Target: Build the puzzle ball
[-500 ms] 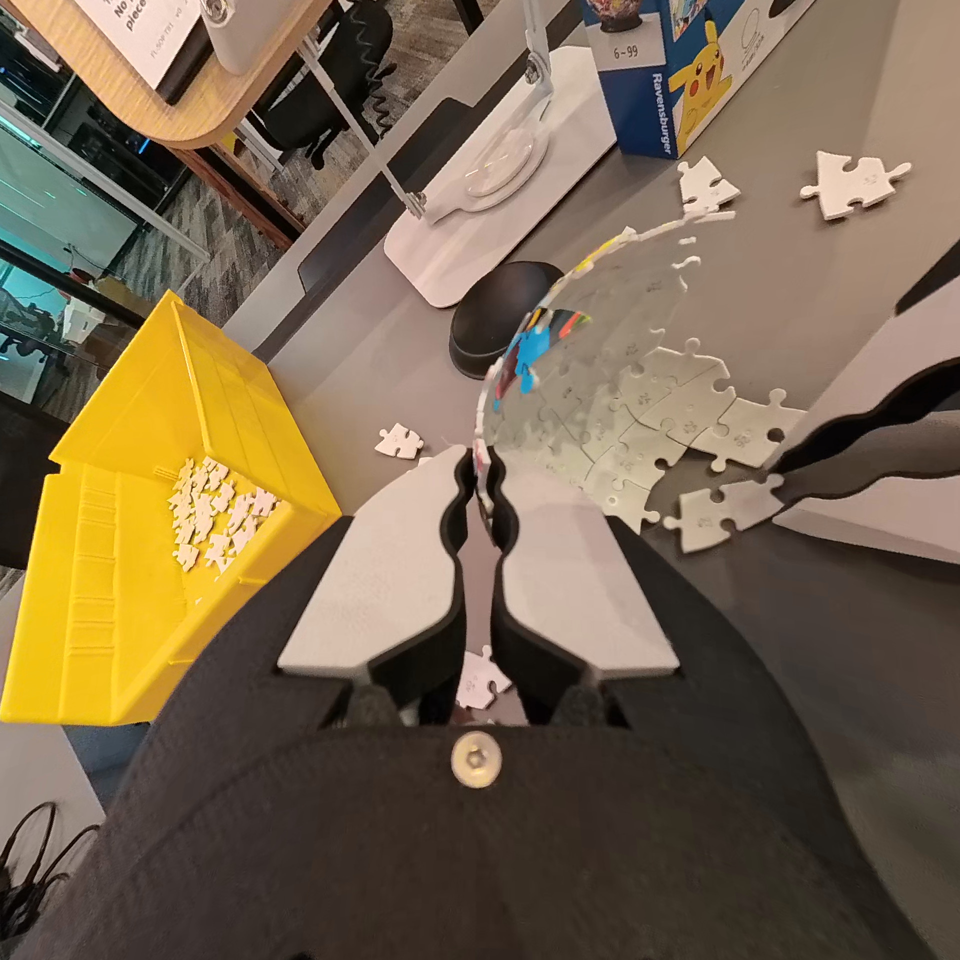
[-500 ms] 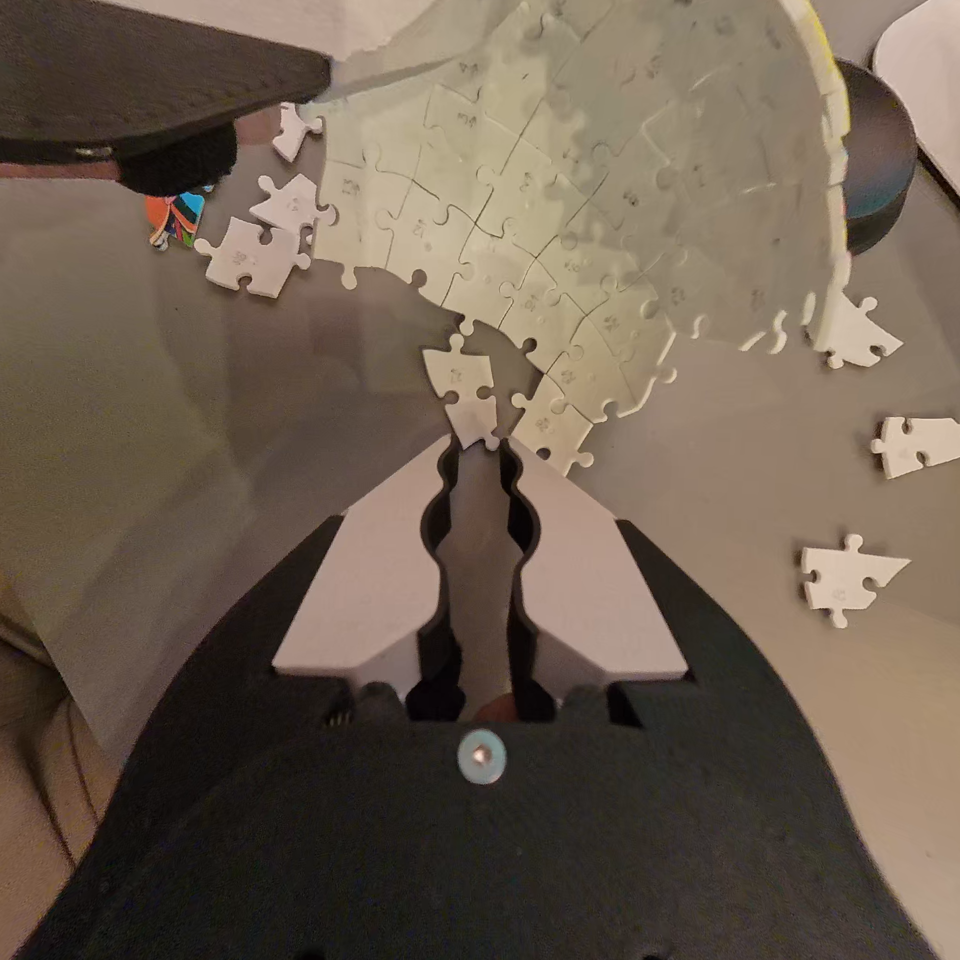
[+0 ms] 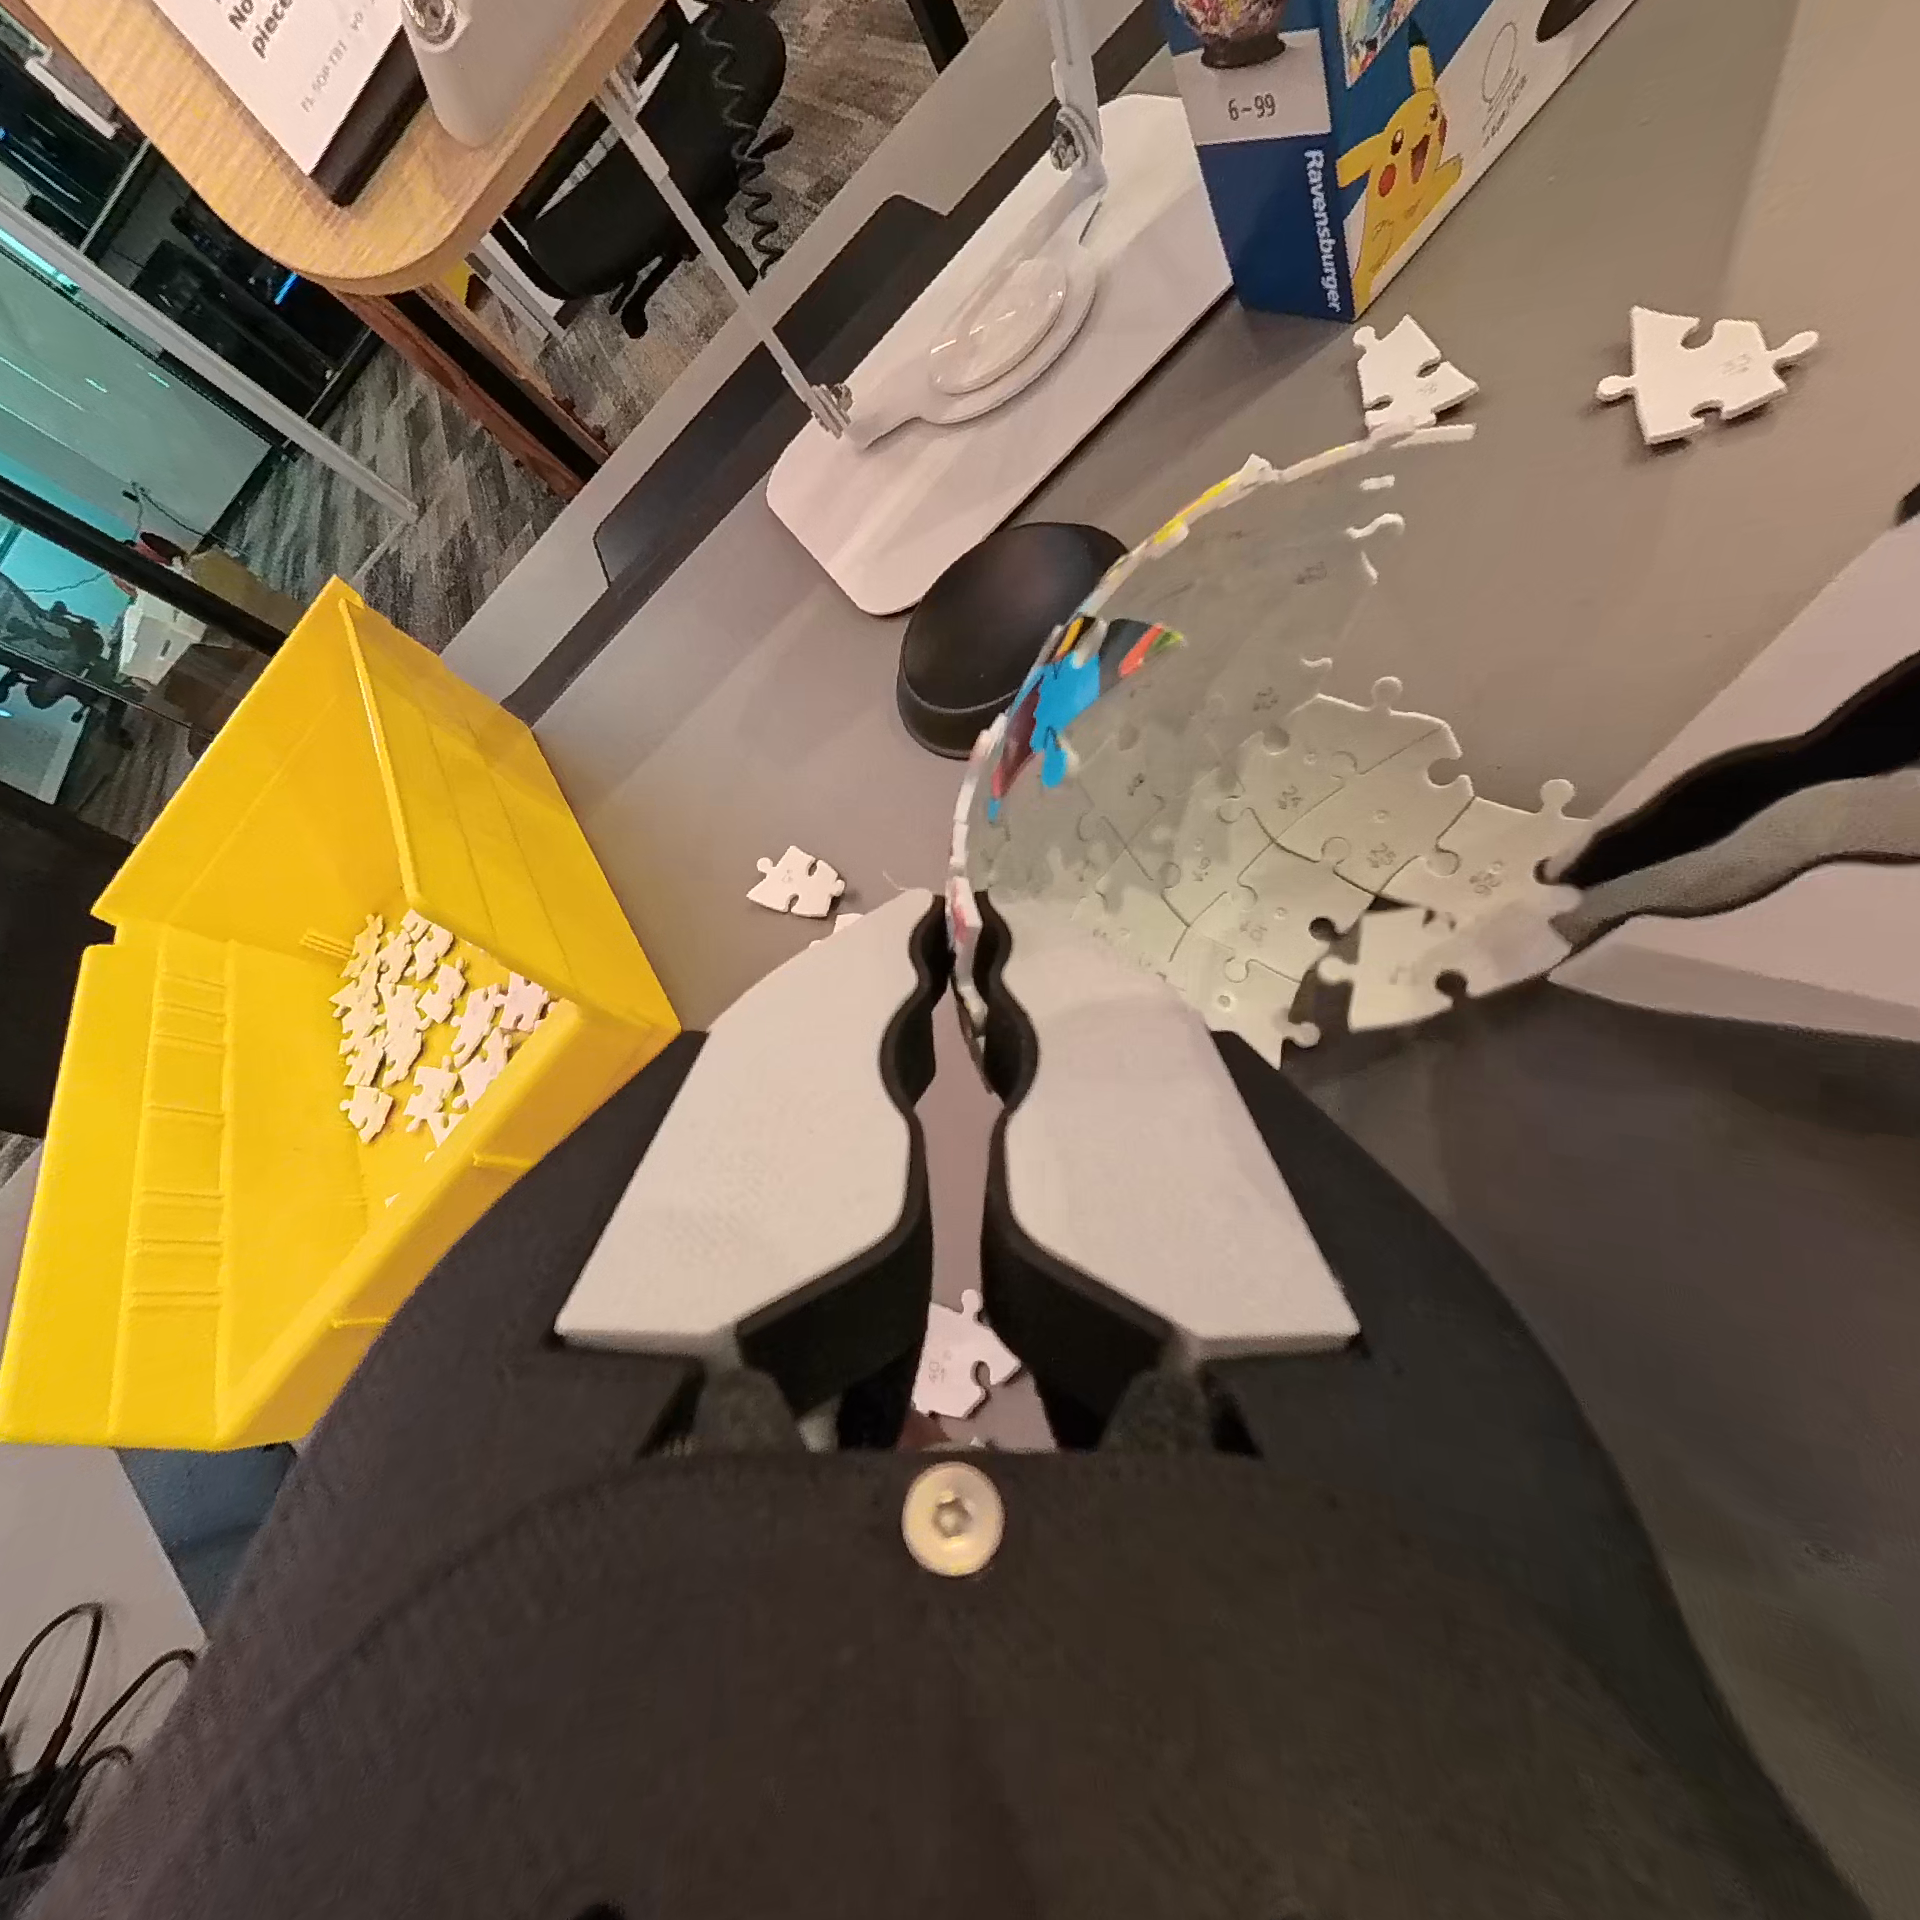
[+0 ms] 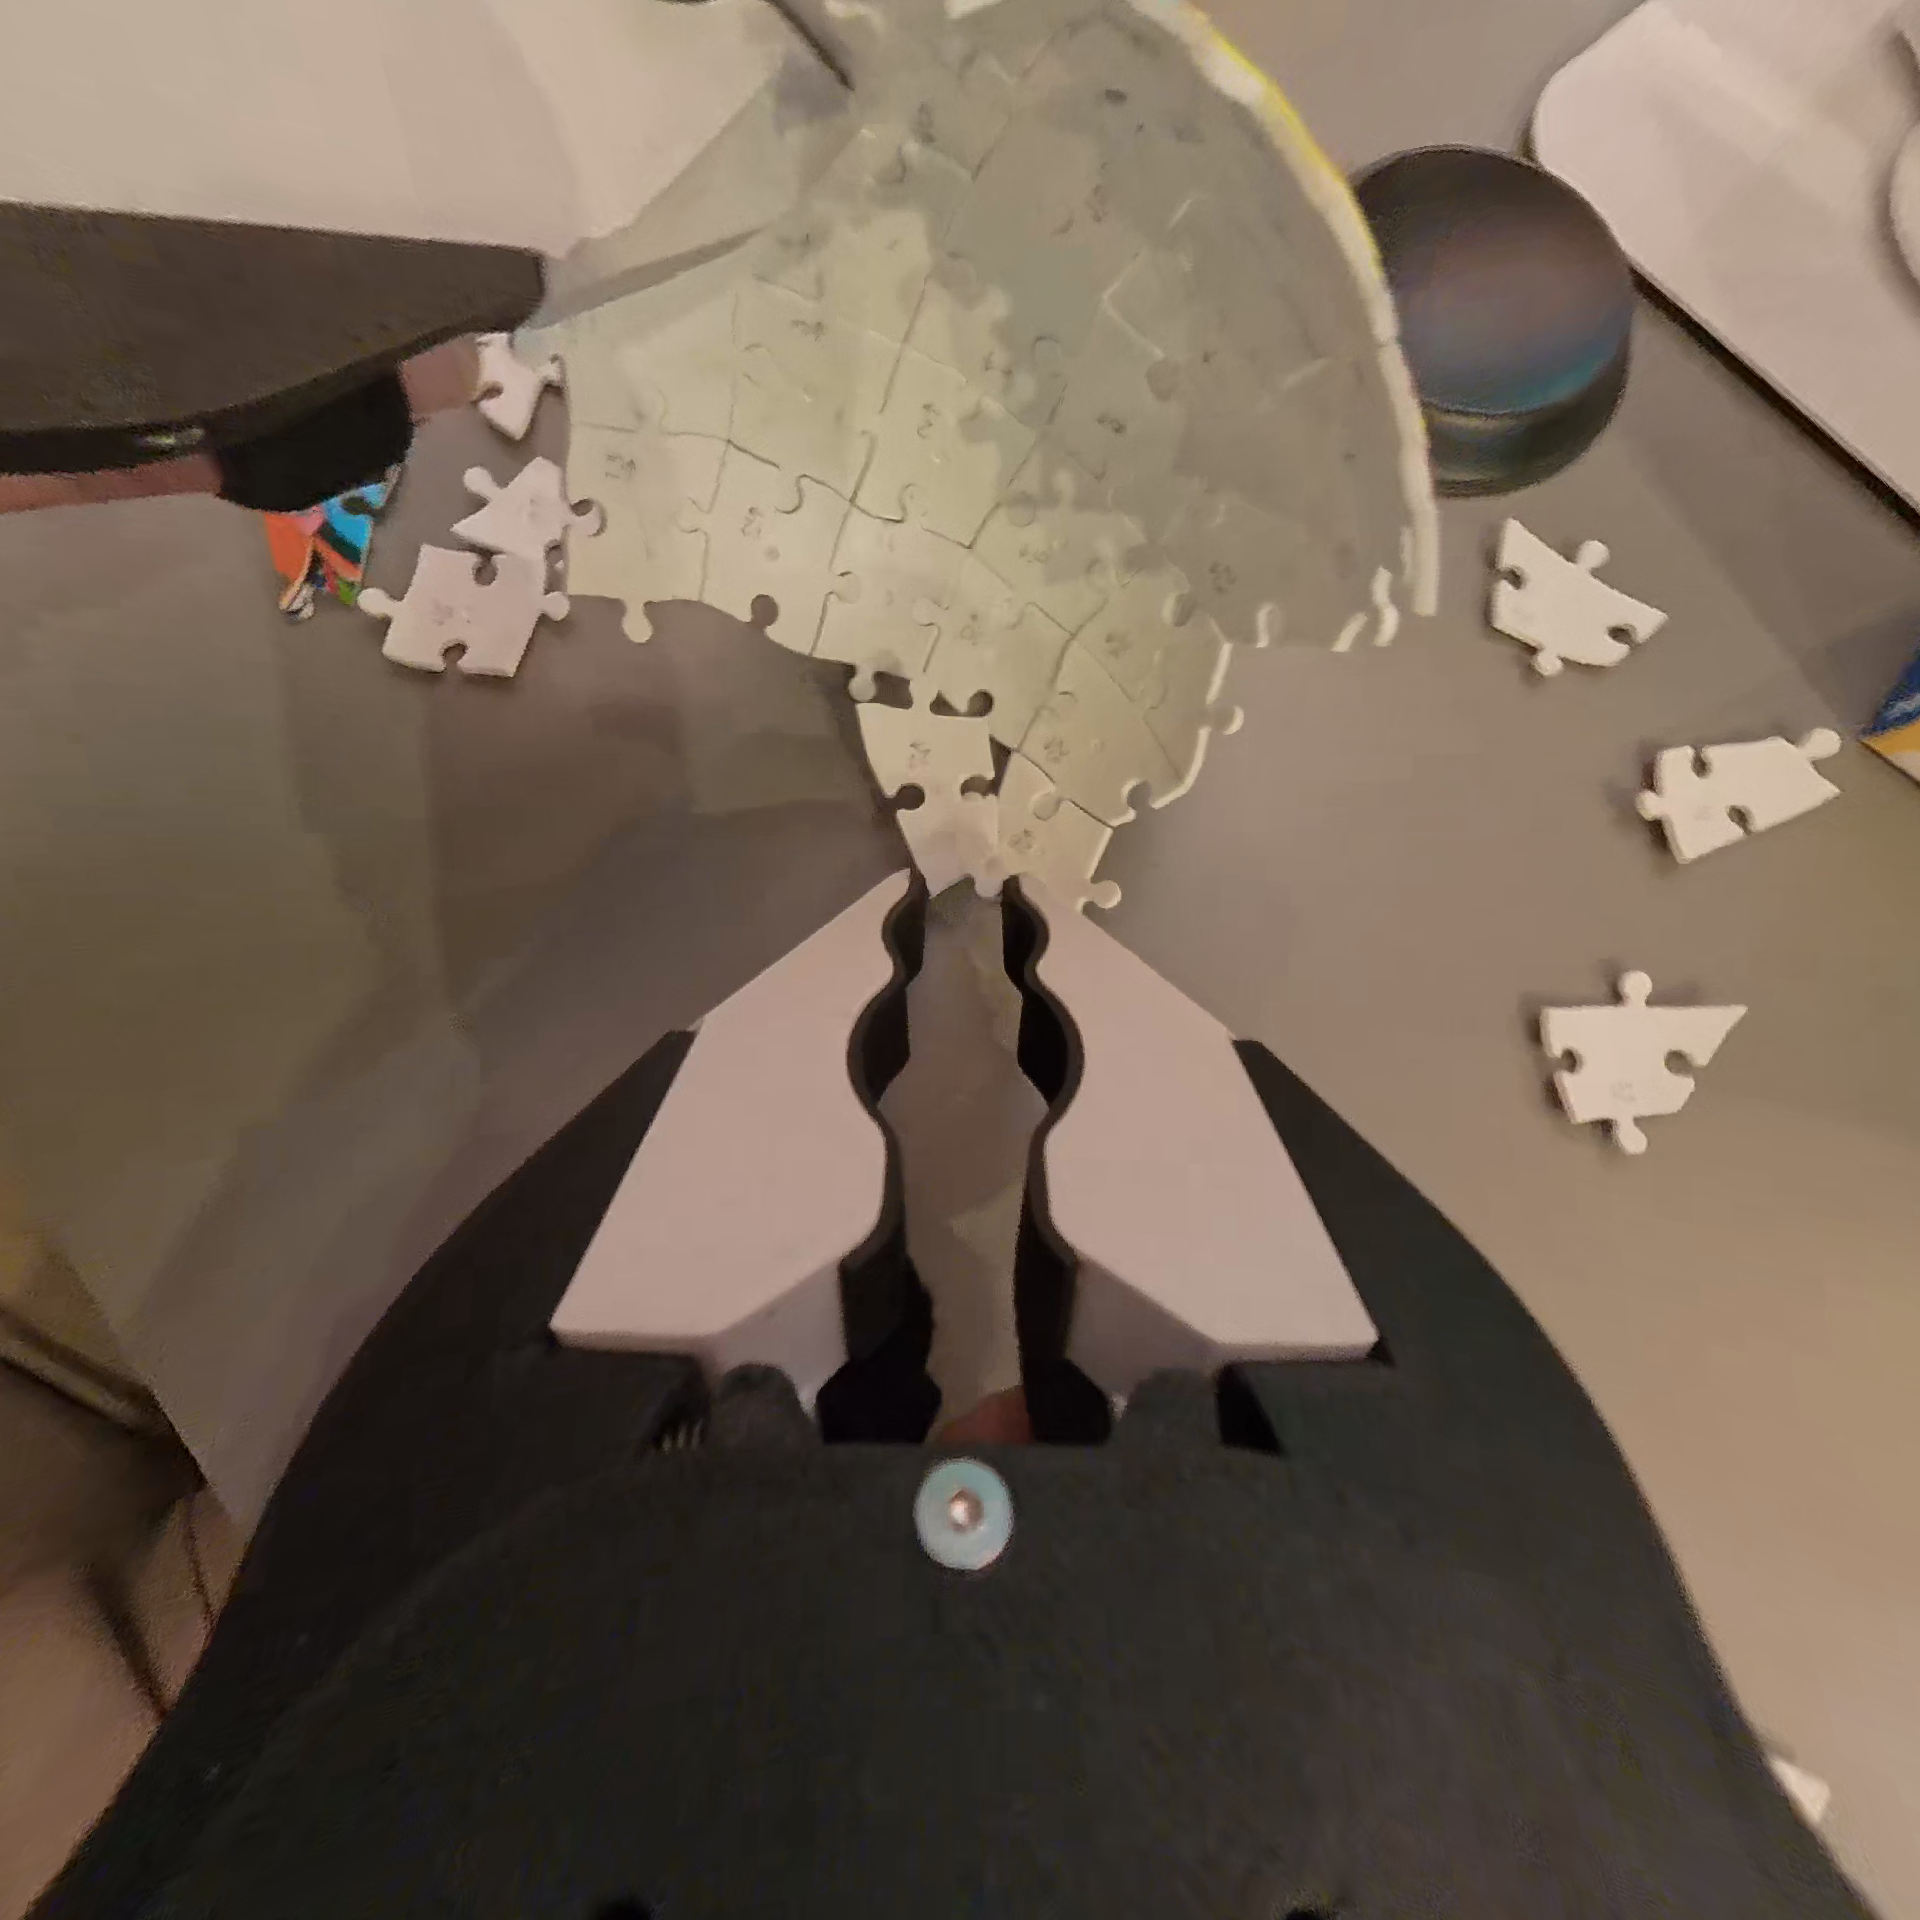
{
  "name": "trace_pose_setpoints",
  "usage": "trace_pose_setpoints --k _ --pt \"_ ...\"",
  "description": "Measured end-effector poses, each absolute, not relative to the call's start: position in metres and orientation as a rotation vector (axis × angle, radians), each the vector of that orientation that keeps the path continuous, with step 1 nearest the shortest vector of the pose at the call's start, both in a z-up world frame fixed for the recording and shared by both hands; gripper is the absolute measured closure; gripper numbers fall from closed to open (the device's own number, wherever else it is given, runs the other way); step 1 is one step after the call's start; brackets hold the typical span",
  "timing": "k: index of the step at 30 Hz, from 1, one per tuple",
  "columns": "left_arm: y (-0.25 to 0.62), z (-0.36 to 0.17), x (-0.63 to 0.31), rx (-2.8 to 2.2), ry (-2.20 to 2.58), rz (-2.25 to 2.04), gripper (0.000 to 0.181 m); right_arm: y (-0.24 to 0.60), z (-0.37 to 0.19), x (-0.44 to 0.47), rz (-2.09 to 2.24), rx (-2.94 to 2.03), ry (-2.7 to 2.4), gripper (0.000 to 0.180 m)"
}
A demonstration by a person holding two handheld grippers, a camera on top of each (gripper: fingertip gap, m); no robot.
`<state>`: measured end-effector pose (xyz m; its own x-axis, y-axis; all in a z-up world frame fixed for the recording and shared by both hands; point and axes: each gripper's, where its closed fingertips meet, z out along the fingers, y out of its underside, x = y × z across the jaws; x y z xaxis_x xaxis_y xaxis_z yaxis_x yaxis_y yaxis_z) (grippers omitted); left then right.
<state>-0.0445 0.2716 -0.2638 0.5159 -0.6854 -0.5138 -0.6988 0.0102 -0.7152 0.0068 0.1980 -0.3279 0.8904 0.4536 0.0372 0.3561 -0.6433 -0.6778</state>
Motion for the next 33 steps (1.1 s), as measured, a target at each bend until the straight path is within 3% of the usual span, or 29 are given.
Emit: trace_pose_setpoints --k 10,15,18,33 --pt "0.269 -0.265 -0.043 -1.696 1.180 0.002 0.177 0.198 -0.336 0.007 0.156 -2.354 -0.378 0.166" --pt "0.269 -0.265 -0.042 -1.695 1.182 -0.001 0.177 0.196 -0.335 0.004 0.127 -2.336 -0.386 0.151" --pt "0.269 -0.265 -0.043 -1.696 1.182 -0.003 0.177 0.196 -0.329 -0.002 0.125 -2.298 -0.471 0.160" --pt "0.268 -0.265 -0.043 -1.695 1.178 -0.008 0.177 0.196 -0.339 -0.003 0.096 -2.337 -0.490 0.166"
